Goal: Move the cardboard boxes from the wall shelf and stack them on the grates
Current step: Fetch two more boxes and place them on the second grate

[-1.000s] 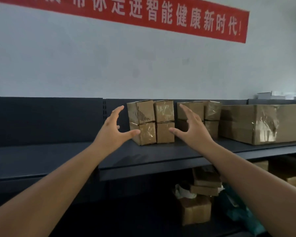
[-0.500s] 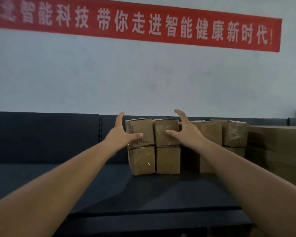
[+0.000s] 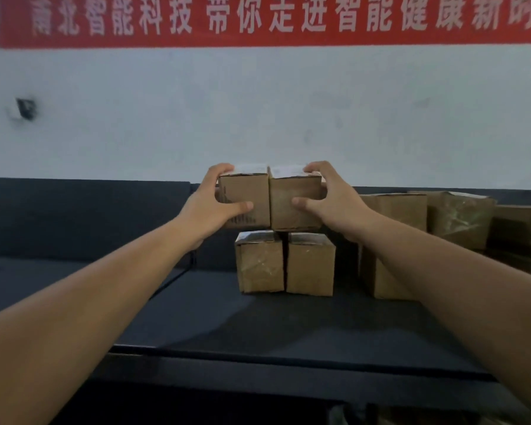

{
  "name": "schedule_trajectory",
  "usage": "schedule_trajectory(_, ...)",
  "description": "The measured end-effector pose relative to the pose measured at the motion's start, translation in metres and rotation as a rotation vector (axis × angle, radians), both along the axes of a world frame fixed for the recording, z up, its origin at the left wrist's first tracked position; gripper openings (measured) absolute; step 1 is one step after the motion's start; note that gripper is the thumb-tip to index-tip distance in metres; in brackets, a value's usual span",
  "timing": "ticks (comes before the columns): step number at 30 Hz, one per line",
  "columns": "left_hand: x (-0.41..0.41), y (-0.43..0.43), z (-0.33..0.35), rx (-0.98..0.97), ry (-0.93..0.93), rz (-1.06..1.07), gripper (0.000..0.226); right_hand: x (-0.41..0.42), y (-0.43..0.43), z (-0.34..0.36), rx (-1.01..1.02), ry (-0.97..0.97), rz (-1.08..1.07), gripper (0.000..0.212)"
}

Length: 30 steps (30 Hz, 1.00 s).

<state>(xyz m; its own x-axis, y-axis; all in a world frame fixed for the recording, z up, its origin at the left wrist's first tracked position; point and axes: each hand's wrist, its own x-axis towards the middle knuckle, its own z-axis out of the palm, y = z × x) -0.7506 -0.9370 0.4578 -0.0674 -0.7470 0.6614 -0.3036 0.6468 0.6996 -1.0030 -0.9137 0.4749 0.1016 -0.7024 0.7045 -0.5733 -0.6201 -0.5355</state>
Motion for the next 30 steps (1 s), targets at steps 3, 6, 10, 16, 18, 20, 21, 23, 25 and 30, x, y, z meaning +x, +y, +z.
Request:
schedule_trajectory(3,0.02,0.019,0.004,-0.032,0.039,0.028,0.071,0.024,0.004,0.004,-0.06,-0.017,0.067,0.054)
schedule_trajectory(6,0.047,0.041,0.004,-0.046,0.138,0.037,0.072,0.058,0.009,0.003,-0.083,-0.087,0.194,0.053)
schedule_trajectory(10,0.098,0.075,-0.004,-0.129,0.138,0.193,0.073,0.114,0.014,-0.005,-0.111,-0.101,0.317,0.053)
schedule_trajectory(16,0.201,0.142,-0.029,-0.202,0.099,0.424,0.073,0.224,0.039,-0.019,-0.114,-0.09,0.488,0.055)
schedule_trajectory(18,0.239,0.171,-0.036,-0.218,0.083,0.493,0.073,0.267,0.054,-0.025,-0.108,-0.096,0.561,0.055)
schedule_trajectory(20,0.28,0.202,-0.043,-0.226,0.077,0.554,0.073,0.312,0.072,-0.029,-0.111,-0.094,0.624,0.055)
schedule_trajectory(21,0.302,0.22,-0.047,-0.221,0.074,0.584,0.073,0.335,0.082,-0.031,-0.108,-0.099,0.653,0.055)
schedule_trajectory(23,0.346,0.255,-0.056,-0.205,0.062,0.658,0.073,0.381,0.101,-0.036,-0.088,-0.128,0.707,0.055)
schedule_trajectory(25,0.391,0.292,-0.066,-0.192,0.064,0.723,0.074,0.426,0.122,-0.044,-0.058,-0.162,0.76,0.055)
schedule_trajectory(30,0.492,0.382,-0.101,-0.164,0.051,0.88,0.074,0.533,0.171,-0.079,0.036,-0.215,0.904,0.055)
